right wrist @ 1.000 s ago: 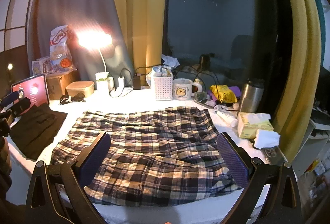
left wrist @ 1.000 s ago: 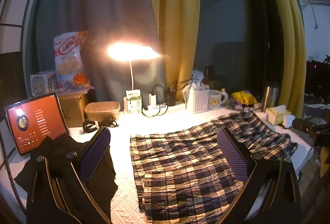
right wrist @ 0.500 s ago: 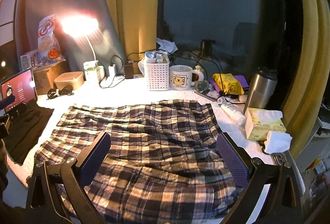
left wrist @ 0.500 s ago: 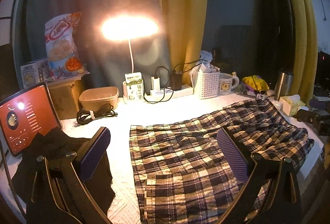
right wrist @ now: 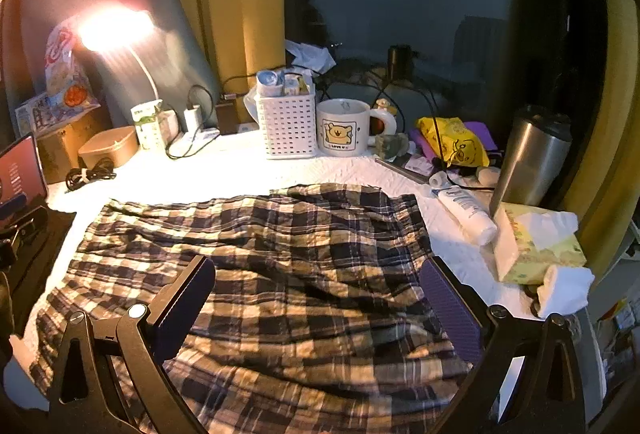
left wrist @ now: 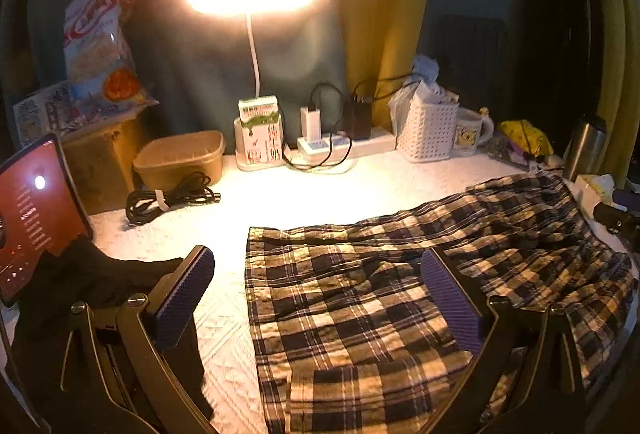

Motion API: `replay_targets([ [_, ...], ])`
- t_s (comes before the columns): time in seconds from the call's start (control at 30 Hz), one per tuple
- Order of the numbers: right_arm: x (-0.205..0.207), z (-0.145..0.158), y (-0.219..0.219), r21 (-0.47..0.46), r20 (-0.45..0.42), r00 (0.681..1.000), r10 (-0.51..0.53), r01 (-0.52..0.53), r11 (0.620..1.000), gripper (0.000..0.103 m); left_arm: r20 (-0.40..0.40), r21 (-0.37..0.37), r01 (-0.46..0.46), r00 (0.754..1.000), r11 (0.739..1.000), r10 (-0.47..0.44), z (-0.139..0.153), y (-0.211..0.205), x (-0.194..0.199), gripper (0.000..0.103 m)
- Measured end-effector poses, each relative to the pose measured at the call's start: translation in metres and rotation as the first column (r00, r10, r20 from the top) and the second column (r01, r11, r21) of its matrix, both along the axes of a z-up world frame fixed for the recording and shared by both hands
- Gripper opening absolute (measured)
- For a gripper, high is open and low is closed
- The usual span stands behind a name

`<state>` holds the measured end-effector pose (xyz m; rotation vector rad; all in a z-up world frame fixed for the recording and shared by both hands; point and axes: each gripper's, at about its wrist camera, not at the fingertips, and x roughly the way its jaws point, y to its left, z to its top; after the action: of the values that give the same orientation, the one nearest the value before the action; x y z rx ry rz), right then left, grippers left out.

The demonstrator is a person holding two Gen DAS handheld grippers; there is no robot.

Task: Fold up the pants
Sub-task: 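Lower both grippers to the plaid pants edge and close on the fabric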

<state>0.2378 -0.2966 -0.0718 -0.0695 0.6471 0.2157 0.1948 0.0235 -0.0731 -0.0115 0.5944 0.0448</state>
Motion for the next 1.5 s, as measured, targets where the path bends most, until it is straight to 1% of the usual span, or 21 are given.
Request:
replay_targets([
  [0.33, 0.056, -0.022, -0.013, 0.009, -0.057, 0.997, -0.046, 0.047, 0.999, 0.103, -0.134, 0.002, 0.012, 0.991, 1.000, -0.011, -0.035, 0.019, 0.061, 0.102],
  [0.53, 0.088, -0.025, -0.022, 0.017, -0.058, 0.995, -0.083, 0.085, 0.996, 0.103, -0.214, 0.024, 0.062, 0.975, 0.998, -0.056, -0.053, 0.026, 0.098, 0.102],
  [0.67, 0.110, -0.030, -0.029, 0.016, -0.085, 0.991, -0.108, 0.109, 0.994, 0.103, -0.248, 0.018, 0.034, 0.968, 0.999, -0.028, -0.063, 0.035, 0.118, 0.102],
  [0.8, 0.130, -0.041, -0.032, 0.042, -0.124, 0.985, -0.116, 0.122, 0.992, 0.103, -0.288, -0.031, 0.009, 0.958, 0.999, -0.017, -0.074, 0.044, 0.132, 0.102],
  [0.9, 0.143, -0.054, -0.030, 0.073, -0.171, 0.978, -0.115, 0.129, 0.989, 0.103, -0.321, -0.019, -0.007, 0.947, 1.000, 0.001, -0.085, 0.047, 0.138, 0.101],
  [0.93, 0.146, -0.058, -0.029, 0.075, -0.182, 0.977, -0.113, 0.128, 0.989, 0.103, -0.332, -0.015, -0.009, 0.943, 1.000, 0.004, -0.089, 0.048, 0.140, 0.099],
  [0.97, 0.149, -0.062, -0.026, 0.076, -0.192, 0.976, -0.107, 0.123, 0.989, 0.103, -0.347, -0.022, -0.012, 0.938, 1.000, 0.003, -0.094, 0.049, 0.141, 0.092],
  [1.0, 0.151, -0.065, -0.024, 0.076, -0.202, 0.974, -0.099, 0.116, 0.990, 0.103, -0.351, -0.031, -0.014, 0.936, 0.999, 0.002, -0.096, 0.051, 0.141, 0.092],
  [1.03, 0.153, -0.068, -0.022, 0.072, -0.210, 0.974, -0.090, 0.108, 0.992, 0.100, -0.343, -0.037, -0.015, 0.939, 0.999, 0.002, -0.095, 0.052, 0.141, 0.089],
  [1.07, 0.154, -0.069, -0.020, 0.068, -0.214, 0.973, -0.083, 0.099, 0.993, 0.095, -0.343, -0.034, -0.016, 0.939, 0.999, 0.003, -0.094, 0.052, 0.140, 0.083],
  [1.1, 0.155, -0.071, -0.018, 0.063, -0.220, 0.973, -0.075, 0.091, 0.994, 0.094, -0.336, -0.028, -0.003, 0.942, 1.000, -0.007, -0.094, 0.051, 0.139, 0.081],
  [1.13, 0.156, -0.072, -0.017, 0.064, -0.225, 0.972, -0.065, 0.082, 0.995, 0.091, -0.332, -0.028, 0.011, 0.943, 1.000, -0.020, -0.093, 0.049, 0.138, 0.074],
  [1.2, 0.158, -0.076, -0.014, 0.066, -0.242, 0.969, -0.043, 0.061, 0.996, 0.079, -0.321, -0.030, 0.037, 0.946, 0.999, -0.045, -0.092, 0.044, 0.136, 0.058],
  [1.23, 0.159, -0.079, -0.012, 0.061, -0.253, 0.967, -0.038, 0.055, 0.997, 0.067, -0.317, -0.032, 0.051, 0.947, 0.998, -0.059, -0.091, 0.041, 0.134, 0.043],
  [1.27, 0.160, -0.081, -0.011, 0.058, -0.258, 0.966, -0.034, 0.051, 0.997, 0.048, -0.313, -0.034, 0.065, 0.947, 0.997, -0.072, -0.090, 0.038, 0.132, 0.030],
  [1.3, 0.160, -0.083, -0.009, 0.056, -0.261, 0.965, -0.028, 0.044, 0.997, 0.039, -0.310, -0.029, 0.067, 0.948, 0.997, -0.072, -0.090, 0.036, 0.131, 0.025],
  [1.33, 0.159, -0.083, -0.007, 0.051, -0.259, 0.966, -0.021, 0.035, 0.998, 0.028, -0.309, -0.023, 0.068, 0.948, 0.997, -0.071, -0.089, 0.035, 0.129, 0.010],
  [1.37, 0.157, -0.082, -0.005, 0.044, -0.254, 0.967, -0.016, 0.028, 0.999, 0.024, -0.309, -0.042, 0.073, 0.947, 0.996, -0.083, -0.088, 0.036, 0.128, 0.007],
  [1.4, 0.156, -0.080, -0.003, 0.039, -0.244, 0.970, -0.011, 0.021, 0.999, 0.022, -0.307, -0.057, 0.071, 0.948, 0.996, -0.086, -0.087, 0.037, 0.127, 0.006],
  [1.47, 0.151, -0.074, -0.001, 0.031, -0.219, 0.976, -0.009, 0.016, 0.999, 0.011, -0.288, -0.082, 0.071, 0.953, 0.994, -0.092, -0.082, 0.042, 0.124, 0.005],
  [1.5, 0.148, -0.070, -0.001, 0.031, -0.206, 0.978, -0.009, 0.016, 0.999, 0.010, -0.277, -0.084, 0.071, 0.957, 0.994, -0.092, -0.078, 0.042, 0.121, 0.005],
])
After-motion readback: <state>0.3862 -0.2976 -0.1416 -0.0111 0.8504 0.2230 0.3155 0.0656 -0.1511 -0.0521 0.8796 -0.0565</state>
